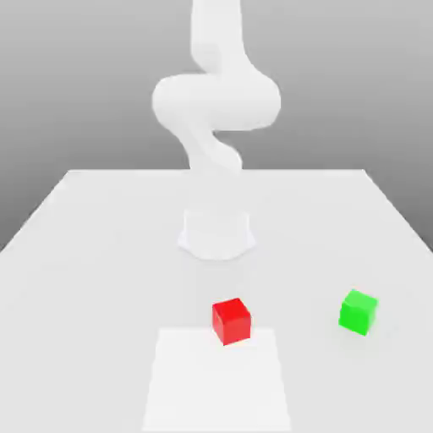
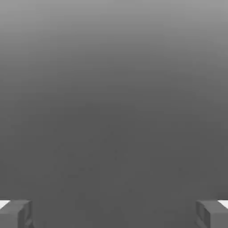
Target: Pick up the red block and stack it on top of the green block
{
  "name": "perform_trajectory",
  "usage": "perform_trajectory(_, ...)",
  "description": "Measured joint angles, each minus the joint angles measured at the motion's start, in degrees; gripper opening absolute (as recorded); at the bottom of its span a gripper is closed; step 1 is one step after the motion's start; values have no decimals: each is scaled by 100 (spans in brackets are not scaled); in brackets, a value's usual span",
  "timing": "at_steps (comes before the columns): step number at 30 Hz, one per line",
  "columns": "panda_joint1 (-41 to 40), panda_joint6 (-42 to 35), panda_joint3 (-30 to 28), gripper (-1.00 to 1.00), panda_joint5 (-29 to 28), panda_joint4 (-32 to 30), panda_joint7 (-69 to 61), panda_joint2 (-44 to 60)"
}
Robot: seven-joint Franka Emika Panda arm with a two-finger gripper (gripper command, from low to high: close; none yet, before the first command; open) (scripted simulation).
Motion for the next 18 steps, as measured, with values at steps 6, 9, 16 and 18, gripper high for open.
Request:
perform_trajectory(6, 199, 819, -58, 0, -77, -1138, -450, 935)
perform_trajectory(9, 297, 1230, -105, 0, -105, -1717, -691, 1408)
perform_trajectory(16, 542, 2359, -239, 0, -129, -3205, -1374, 2753)
perform_trajectory(18, 599, 2924, -253, 0, -99, -3456, -1550, 3461)
